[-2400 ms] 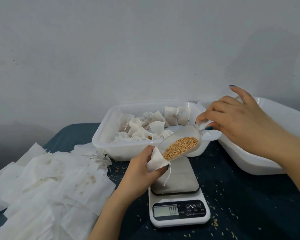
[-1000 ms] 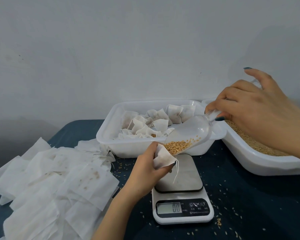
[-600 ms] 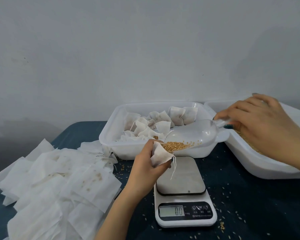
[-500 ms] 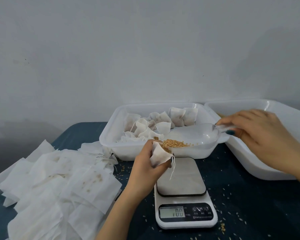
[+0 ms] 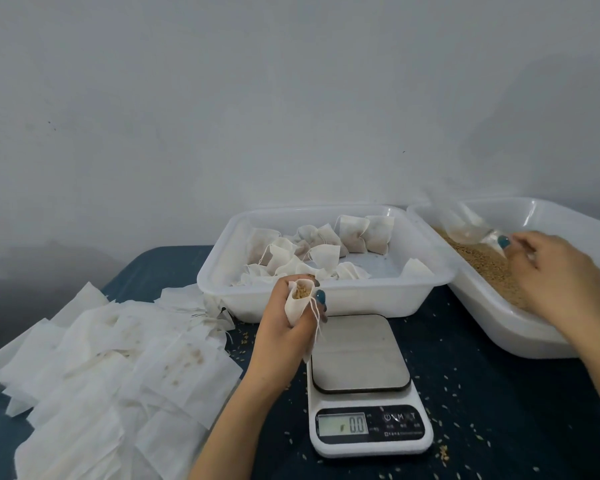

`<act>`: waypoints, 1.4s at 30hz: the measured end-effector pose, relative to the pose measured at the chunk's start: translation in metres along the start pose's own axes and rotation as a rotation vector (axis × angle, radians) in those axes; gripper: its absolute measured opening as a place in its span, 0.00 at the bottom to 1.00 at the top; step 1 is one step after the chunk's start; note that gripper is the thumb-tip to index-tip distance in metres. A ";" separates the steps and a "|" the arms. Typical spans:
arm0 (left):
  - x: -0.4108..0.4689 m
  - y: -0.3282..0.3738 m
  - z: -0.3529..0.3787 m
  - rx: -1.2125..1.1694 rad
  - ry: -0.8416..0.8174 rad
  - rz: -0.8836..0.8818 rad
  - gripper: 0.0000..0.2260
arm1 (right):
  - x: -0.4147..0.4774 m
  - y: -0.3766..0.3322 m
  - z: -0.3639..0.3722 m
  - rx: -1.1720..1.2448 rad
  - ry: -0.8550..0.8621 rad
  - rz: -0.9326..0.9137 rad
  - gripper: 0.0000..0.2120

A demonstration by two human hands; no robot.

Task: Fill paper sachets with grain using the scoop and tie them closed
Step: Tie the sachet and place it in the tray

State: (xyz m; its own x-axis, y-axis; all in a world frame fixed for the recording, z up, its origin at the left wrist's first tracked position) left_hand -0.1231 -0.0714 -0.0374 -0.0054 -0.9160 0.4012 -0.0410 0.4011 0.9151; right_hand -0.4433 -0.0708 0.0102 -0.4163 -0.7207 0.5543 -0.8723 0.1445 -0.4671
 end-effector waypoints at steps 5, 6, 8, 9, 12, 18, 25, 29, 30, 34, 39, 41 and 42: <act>0.000 0.001 -0.001 0.002 -0.030 -0.017 0.05 | 0.032 0.032 0.022 -0.286 -0.248 0.151 0.18; 0.000 0.001 -0.001 -0.003 -0.037 -0.014 0.05 | 0.034 0.036 0.026 -0.337 -0.323 0.168 0.18; 0.001 -0.002 -0.001 -0.022 -0.051 -0.007 0.06 | 0.035 0.041 0.035 -0.405 -0.432 0.169 0.18; 0.001 -0.003 -0.001 -0.036 -0.056 -0.006 0.07 | 0.035 0.042 0.037 -0.422 -0.457 0.163 0.19; 0.002 -0.006 -0.005 0.077 -0.045 0.014 0.09 | 0.030 0.037 0.034 -0.495 -0.431 0.132 0.19; 0.005 -0.009 -0.013 0.767 0.060 0.315 0.07 | 0.006 0.007 0.023 -0.311 0.003 -0.097 0.15; 0.005 0.000 -0.009 0.535 -0.058 0.188 0.20 | -0.034 -0.039 0.039 0.143 0.087 -0.395 0.09; 0.003 0.003 0.002 0.271 -0.021 0.171 0.16 | -0.060 -0.052 0.061 0.262 -0.071 -0.400 0.07; 0.003 0.002 0.005 0.198 -0.016 0.143 0.16 | -0.066 -0.051 0.067 0.273 -0.099 -0.393 0.06; 0.004 -0.004 0.012 0.182 -0.062 0.092 0.14 | -0.080 -0.044 0.085 0.309 -0.207 -0.337 0.05; 0.000 -0.016 0.003 0.476 -0.091 0.034 0.10 | -0.082 -0.032 0.088 0.280 -0.206 -0.302 0.04; -0.001 -0.013 -0.001 0.588 -0.039 0.031 0.06 | -0.083 -0.030 0.088 0.274 -0.206 -0.301 0.03; -0.002 -0.011 -0.003 0.634 0.000 0.044 0.08 | -0.084 -0.030 0.089 0.273 -0.211 -0.299 0.03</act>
State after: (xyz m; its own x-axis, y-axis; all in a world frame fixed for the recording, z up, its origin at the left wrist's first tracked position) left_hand -0.1200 -0.0741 -0.0485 -0.0207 -0.8989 0.4376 -0.6246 0.3534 0.6964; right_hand -0.3598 -0.0748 -0.0836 -0.0705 -0.8300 0.5533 -0.8349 -0.2544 -0.4881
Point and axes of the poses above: each hand's wrist, its own x-axis towards the middle knuckle, its own z-axis out of the palm, y = z × x, the point moved 1 cm from there along x, towards the middle knuckle, and after that the axes turned 4 degrees about y, right-handed, at the moved point
